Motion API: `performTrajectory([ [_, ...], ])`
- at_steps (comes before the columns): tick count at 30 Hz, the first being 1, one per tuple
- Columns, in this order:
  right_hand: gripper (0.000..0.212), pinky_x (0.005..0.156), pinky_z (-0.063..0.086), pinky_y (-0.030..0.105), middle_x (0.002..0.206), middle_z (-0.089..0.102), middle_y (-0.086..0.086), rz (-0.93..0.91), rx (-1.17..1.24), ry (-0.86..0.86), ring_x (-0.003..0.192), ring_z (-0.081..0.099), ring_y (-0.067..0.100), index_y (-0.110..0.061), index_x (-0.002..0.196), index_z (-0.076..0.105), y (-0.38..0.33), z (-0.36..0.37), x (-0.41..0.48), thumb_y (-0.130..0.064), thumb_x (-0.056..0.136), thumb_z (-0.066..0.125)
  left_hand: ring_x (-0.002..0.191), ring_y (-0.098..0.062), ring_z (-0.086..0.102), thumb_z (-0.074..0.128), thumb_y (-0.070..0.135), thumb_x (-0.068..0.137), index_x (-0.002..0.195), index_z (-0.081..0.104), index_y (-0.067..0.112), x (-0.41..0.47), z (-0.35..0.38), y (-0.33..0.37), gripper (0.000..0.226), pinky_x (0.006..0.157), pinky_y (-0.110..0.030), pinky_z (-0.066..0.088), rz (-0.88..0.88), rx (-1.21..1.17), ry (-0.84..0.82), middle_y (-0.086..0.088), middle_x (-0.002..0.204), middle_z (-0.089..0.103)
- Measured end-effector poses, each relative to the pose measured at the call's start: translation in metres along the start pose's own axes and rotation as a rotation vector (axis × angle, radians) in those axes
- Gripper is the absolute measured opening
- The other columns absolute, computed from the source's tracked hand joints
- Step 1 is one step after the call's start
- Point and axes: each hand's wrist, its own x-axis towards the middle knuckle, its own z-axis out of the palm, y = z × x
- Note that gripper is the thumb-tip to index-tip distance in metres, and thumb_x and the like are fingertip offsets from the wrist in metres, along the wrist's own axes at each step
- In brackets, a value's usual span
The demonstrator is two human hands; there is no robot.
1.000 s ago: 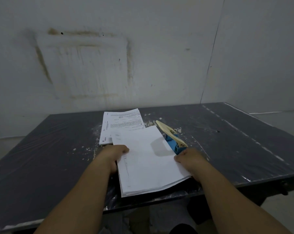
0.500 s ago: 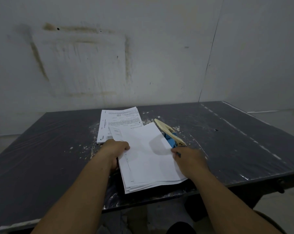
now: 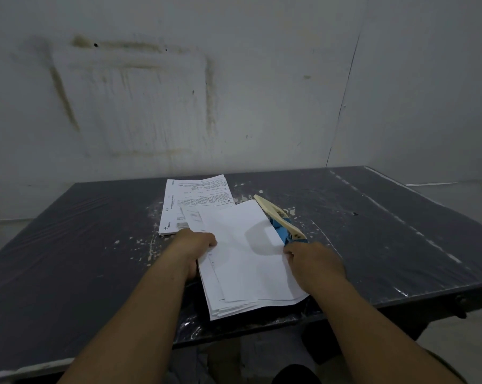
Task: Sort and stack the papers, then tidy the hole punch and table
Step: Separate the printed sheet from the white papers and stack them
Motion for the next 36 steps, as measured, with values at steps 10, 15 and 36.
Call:
performTrajectory([
  [10, 0.035, 0.084, 0.053, 0.038, 0.124, 0.056, 0.01, -0.011, -0.203, 0.128, 0.107, 0.059, 0.027, -0.013, 0.132, 0.054, -0.042, -0.009, 0.003, -0.02, 0.098, 0.051, 0.073, -0.032, 0.063, 0.054, -0.012, 0.086, 0.106, 0.059, 0.003, -0.001, 0.002, 0.0, 0.025, 0.059, -0.038, 0.055, 0.007, -0.05, -0.008, -0.017, 0.092, 0.063],
  [15, 0.049, 0.098, 0.046, 0.045, 0.151, 0.036, 0.012, -0.072, -0.164, 0.022, 0.129, 0.048, 0.031, -0.009, 0.149, 0.031, -0.055, 0.003, 0.031, -0.015, 0.101, 0.039, 0.079, -0.032, 0.063, 0.052, -0.014, 0.084, 0.092, 0.063, 0.008, -0.001, 0.001, -0.007, 0.026, 0.068, -0.041, 0.058, 0.045, -0.065, -0.001, -0.014, 0.091, 0.065],
  [36, 0.055, 0.106, 0.038, 0.048, 0.151, 0.034, 0.018, -0.014, 0.014, -0.292, 0.132, 0.041, 0.038, -0.013, 0.149, 0.019, -0.057, -0.008, 0.05, -0.032, 0.099, 0.033, 0.07, -0.02, 0.061, 0.051, -0.011, 0.078, 0.103, 0.069, 0.003, 0.0, 0.004, -0.011, 0.034, 0.057, -0.025, 0.052, 0.139, -0.019, 0.034, -0.004, 0.081, 0.067],
])
